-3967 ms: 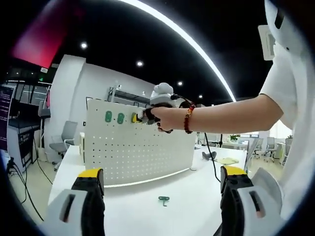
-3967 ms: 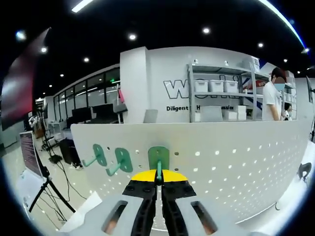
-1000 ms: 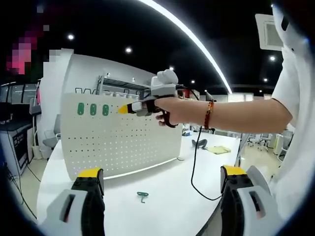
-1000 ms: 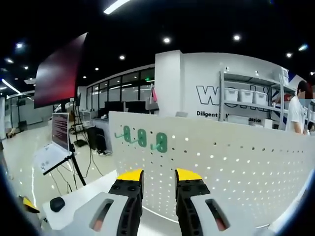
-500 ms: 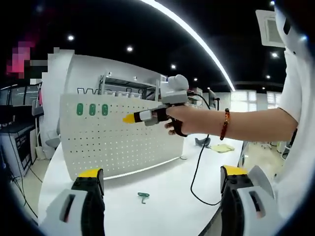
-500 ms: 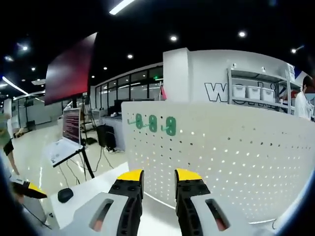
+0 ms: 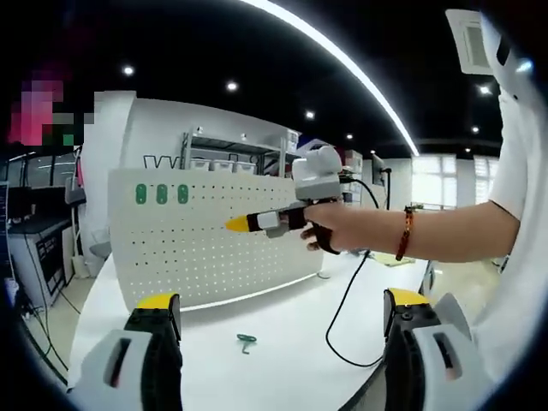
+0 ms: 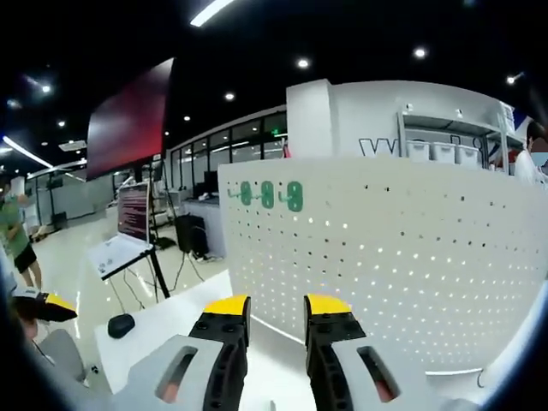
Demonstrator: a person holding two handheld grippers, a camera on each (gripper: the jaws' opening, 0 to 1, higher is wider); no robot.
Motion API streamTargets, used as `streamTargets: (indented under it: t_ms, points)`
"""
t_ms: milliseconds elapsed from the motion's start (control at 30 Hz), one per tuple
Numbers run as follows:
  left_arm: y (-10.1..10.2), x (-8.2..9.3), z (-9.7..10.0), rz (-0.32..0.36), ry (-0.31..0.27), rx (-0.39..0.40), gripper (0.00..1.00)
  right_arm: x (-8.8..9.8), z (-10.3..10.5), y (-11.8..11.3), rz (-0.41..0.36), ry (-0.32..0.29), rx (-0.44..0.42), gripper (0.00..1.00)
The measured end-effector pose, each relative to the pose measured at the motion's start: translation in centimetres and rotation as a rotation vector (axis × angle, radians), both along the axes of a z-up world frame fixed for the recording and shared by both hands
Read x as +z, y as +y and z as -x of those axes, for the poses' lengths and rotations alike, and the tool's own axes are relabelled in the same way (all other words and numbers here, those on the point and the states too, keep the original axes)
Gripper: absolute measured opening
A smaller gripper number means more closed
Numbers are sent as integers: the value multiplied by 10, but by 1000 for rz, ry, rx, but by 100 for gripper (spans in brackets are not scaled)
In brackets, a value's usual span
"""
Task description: Insert the hook assembly into the mounting plate slot until the hook locks in place.
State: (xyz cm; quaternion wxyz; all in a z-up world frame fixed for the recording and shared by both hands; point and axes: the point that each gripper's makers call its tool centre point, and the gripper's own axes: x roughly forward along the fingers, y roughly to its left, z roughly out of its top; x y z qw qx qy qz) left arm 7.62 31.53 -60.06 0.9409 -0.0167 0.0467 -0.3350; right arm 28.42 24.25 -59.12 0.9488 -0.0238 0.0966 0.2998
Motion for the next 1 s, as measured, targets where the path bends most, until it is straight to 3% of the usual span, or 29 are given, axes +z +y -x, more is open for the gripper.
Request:
streamTargets:
  t_ms: [133,667,1000]
  points:
    - [-4,-2,3,-37,-4,11,100,-7,5,-1,-9,7,14,25]
    - [-9,1,8,-59,5,83,100,-49,18,-7,-6,67,103,26]
    - [-18,-2,4,-82,19,74,100,-69,22,-8,-10,94,130,26]
